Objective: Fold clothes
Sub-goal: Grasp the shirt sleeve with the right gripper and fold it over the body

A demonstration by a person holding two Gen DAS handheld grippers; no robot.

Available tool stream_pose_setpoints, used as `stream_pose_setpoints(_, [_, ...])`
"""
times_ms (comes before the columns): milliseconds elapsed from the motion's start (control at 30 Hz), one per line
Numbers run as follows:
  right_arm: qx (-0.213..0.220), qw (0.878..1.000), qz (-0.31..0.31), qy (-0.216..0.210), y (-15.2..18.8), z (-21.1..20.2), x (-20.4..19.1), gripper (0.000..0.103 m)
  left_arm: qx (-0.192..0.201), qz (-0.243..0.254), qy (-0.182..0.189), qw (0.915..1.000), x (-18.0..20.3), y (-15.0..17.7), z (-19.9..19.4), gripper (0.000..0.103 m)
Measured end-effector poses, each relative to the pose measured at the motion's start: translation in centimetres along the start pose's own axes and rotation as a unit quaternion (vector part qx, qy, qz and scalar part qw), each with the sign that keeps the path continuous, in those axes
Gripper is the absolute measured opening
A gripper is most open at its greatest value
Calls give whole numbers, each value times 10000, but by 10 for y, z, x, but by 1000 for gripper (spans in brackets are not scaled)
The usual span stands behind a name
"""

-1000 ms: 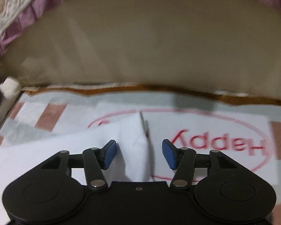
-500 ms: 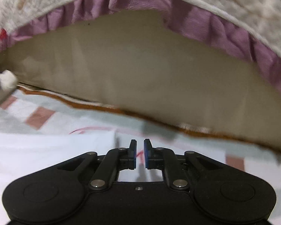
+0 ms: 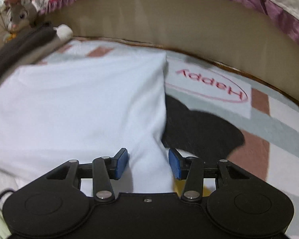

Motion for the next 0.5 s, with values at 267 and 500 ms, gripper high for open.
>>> stream_pose_setpoints(267, [-169,9964,814,151,36,-26,8,55,-143,674,159,9975,36,14,-16,32])
stream_pose_setpoints(500, [-303,9354,3060,-1748,75,-22,-10,59,-222,1328,983,9860,103,6,-11,47])
Point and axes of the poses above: each gripper's, at about its wrist camera, not at the fingertips, and z roughly the way its jaws point, x to its right, y to its underside, the point moved 2 cm from there along z, roughly the way its jaws point, and after that the axes turned 6 degrees about -x, right-handed, at the moved point
